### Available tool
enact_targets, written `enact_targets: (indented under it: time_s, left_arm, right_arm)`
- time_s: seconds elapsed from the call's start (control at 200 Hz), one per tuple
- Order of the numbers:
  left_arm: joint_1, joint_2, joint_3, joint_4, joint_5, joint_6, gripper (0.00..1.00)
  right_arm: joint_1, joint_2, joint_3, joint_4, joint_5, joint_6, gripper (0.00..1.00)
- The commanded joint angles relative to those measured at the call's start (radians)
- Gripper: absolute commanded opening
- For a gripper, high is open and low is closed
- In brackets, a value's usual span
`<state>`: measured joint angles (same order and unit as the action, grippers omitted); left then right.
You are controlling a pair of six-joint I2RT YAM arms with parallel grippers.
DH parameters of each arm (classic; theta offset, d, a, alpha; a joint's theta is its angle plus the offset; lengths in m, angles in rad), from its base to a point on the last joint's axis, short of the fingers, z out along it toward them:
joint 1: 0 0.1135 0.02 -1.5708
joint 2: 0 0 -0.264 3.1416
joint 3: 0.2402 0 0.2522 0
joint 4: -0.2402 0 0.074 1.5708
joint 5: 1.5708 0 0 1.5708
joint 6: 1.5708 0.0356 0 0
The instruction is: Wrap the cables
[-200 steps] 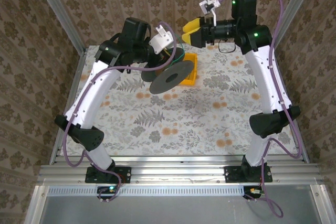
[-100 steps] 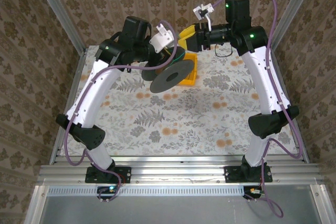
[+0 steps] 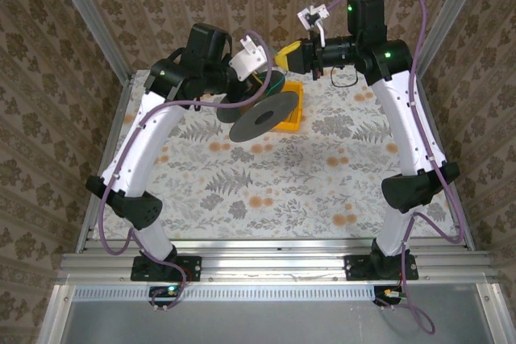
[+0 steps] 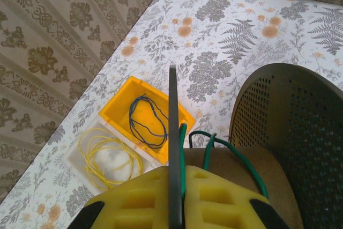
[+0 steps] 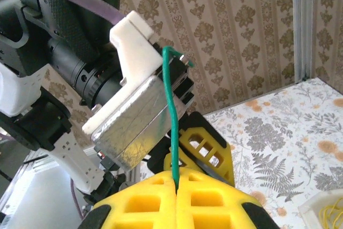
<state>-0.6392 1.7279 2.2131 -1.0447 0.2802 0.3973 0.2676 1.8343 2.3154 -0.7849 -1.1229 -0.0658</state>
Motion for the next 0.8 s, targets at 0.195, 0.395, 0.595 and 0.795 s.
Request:
enact_targets:
  time_s: [0.195, 0.395, 0.595, 0.795]
  left_arm:
    - [-0.006, -0.101, -0.096, 0.099, 0.111, 0.028, 0.00]
    - [0.012, -0.153, -0.121, 0.133, 0.189, 0.021, 0.00]
    - [0.117, -0.244, -0.212, 0.335, 0.319, -0.112, 0.00]
    - [0.300, -0.347, -0.404, 0.802, 0.503, -0.450, 0.00]
  right_arm:
    - [-0.170, 0.098, -0.100, 0.338, 0.114, 0.249, 0.00]
    - [-0.193, 0.103, -0.317, 0.594, 0.136, 0.348, 0.00]
    - [-0.223, 0.049, -0.581, 0.891, 0.173, 0.478, 0.00]
    - [-0.231, 0.012, -0.807, 1.136, 0.232, 0.608, 0.00]
